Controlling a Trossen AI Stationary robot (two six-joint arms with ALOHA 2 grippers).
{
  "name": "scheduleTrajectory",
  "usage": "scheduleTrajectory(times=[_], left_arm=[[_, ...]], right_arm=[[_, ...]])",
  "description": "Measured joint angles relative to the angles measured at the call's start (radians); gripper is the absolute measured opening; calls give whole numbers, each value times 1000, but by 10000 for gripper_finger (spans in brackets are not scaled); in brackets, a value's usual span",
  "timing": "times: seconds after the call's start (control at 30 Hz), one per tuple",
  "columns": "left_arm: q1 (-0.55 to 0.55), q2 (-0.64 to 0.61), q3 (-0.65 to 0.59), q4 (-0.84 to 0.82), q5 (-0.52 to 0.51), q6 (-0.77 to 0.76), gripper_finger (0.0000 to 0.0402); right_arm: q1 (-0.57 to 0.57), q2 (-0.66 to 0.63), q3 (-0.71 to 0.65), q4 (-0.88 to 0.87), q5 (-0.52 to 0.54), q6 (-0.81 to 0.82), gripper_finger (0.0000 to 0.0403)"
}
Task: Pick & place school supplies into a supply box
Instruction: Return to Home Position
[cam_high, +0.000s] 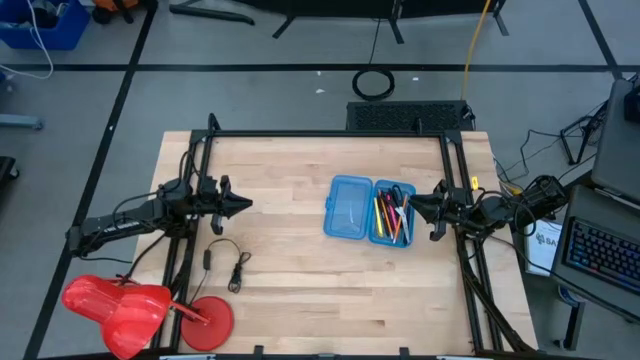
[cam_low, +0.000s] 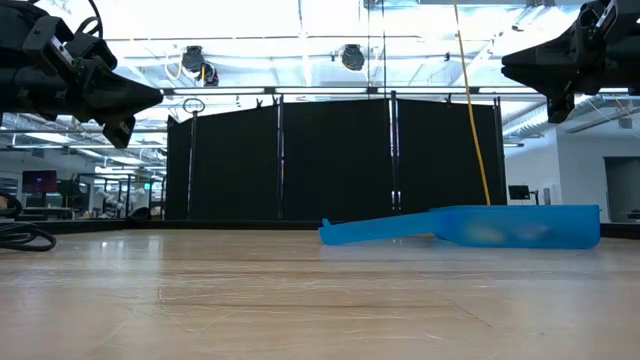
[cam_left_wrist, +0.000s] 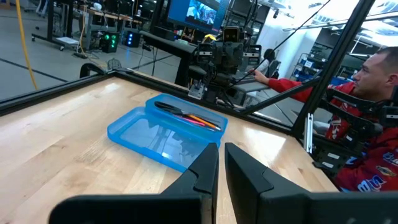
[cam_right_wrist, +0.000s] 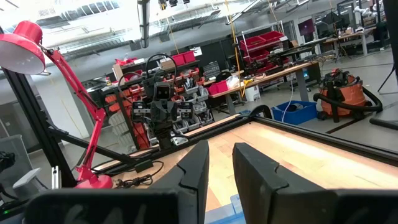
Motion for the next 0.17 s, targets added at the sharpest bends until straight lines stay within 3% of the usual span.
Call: scheduleTrajectory(times=[0.17], left_arm=[[0,0,0,0,0,0,31]], right_arm=[[0,0,0,0,0,0,61]])
